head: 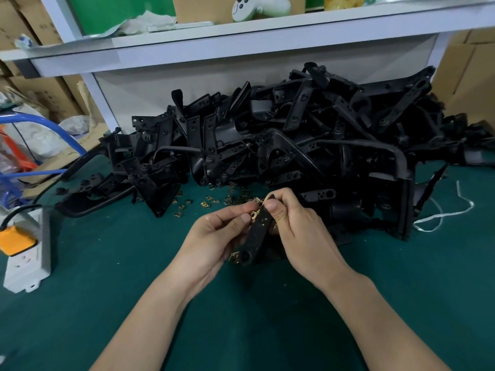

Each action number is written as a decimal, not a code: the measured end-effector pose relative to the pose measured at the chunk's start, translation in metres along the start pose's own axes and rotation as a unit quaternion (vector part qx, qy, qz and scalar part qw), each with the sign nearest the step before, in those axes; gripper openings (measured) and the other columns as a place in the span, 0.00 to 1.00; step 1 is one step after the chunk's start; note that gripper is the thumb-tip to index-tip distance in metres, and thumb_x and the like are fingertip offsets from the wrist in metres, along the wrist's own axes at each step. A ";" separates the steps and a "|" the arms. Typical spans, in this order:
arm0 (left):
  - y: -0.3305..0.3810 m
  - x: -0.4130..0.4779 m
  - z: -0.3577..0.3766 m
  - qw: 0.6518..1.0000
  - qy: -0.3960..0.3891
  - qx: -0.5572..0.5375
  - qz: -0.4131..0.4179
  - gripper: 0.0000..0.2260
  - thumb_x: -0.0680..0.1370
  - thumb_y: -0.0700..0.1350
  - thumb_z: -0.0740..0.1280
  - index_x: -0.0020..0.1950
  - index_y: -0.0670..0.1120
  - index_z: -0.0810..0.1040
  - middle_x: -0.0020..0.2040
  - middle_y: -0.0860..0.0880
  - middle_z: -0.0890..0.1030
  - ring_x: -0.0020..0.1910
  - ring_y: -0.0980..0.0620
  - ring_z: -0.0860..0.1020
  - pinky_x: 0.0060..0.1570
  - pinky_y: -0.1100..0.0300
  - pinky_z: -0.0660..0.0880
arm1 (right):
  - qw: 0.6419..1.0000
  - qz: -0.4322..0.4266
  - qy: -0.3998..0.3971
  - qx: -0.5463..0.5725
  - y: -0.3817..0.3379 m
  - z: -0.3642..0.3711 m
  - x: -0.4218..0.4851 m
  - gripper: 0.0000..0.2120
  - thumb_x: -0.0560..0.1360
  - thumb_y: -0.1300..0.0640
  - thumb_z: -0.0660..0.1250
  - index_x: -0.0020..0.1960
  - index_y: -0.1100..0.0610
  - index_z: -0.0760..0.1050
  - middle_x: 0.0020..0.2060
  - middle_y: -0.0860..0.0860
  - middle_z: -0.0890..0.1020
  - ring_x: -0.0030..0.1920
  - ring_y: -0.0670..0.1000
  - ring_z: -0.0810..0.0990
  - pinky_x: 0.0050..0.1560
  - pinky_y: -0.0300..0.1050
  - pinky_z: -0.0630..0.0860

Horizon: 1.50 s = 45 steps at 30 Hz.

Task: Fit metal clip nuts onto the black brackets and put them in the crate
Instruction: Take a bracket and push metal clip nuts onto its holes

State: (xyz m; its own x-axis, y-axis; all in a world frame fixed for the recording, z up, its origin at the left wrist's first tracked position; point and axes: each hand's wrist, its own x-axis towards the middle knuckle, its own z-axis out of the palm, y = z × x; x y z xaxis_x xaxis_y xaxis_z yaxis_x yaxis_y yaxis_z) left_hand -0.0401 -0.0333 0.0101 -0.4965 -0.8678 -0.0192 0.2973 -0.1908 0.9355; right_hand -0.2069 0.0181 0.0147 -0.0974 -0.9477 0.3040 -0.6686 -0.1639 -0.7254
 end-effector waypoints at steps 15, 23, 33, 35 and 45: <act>0.002 -0.003 0.005 1.000 0.003 -0.016 0.000 0.12 0.76 0.42 0.69 0.57 0.44 0.86 0.54 0.42 0.86 0.51 0.49 0.85 0.48 0.60 0.81 | 1.000 -0.004 0.018 0.012 0.002 0.001 0.000 0.23 0.78 0.32 0.44 0.55 0.45 0.69 0.30 0.53 0.78 0.28 0.48 0.74 0.29 0.40 0.70; 0.001 -0.005 0.007 0.998 0.030 0.048 0.037 0.11 0.75 0.46 0.70 0.57 0.49 0.86 0.51 0.44 0.87 0.50 0.50 0.85 0.46 0.61 0.80 | 1.000 0.014 0.021 -0.002 0.006 0.002 0.001 0.22 0.78 0.32 0.43 0.57 0.43 0.67 0.34 0.51 0.81 0.37 0.49 0.82 0.39 0.51 0.78; 0.001 -0.008 0.011 0.978 0.068 0.176 0.083 0.09 0.80 0.44 0.69 0.54 0.57 0.86 0.50 0.51 0.87 0.51 0.54 0.85 0.49 0.67 0.78 | 0.999 0.008 0.025 -0.044 0.004 0.002 0.002 0.24 0.78 0.33 0.43 0.59 0.46 0.68 0.30 0.50 0.79 0.32 0.47 0.79 0.34 0.43 0.72; 0.002 -0.008 0.012 0.974 0.067 0.195 0.088 0.10 0.81 0.44 0.69 0.54 0.57 0.86 0.51 0.52 0.87 0.52 0.55 0.85 0.50 0.68 0.78 | 0.998 0.005 0.027 -0.051 0.004 0.002 0.002 0.24 0.79 0.33 0.43 0.59 0.47 0.68 0.30 0.50 0.79 0.30 0.47 0.77 0.33 0.42 0.71; 0.003 -0.009 0.010 0.968 0.066 0.222 0.097 0.10 0.81 0.43 0.68 0.55 0.58 0.86 0.52 0.54 0.87 0.53 0.56 0.84 0.54 0.67 0.77 | 0.999 0.024 0.015 -0.018 0.003 0.003 0.001 0.27 0.78 0.32 0.43 0.60 0.47 0.69 0.35 0.51 0.82 0.38 0.49 0.83 0.44 0.55 0.79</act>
State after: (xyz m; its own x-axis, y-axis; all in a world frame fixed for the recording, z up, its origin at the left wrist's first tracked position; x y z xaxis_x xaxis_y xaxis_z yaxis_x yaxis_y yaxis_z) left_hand -0.0428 -0.0215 0.0164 -0.3497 -0.9240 0.1548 -0.0192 0.1723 0.9849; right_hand -0.2070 0.0161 0.0110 -0.1518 -0.9457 0.2875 -0.6879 -0.1078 -0.7178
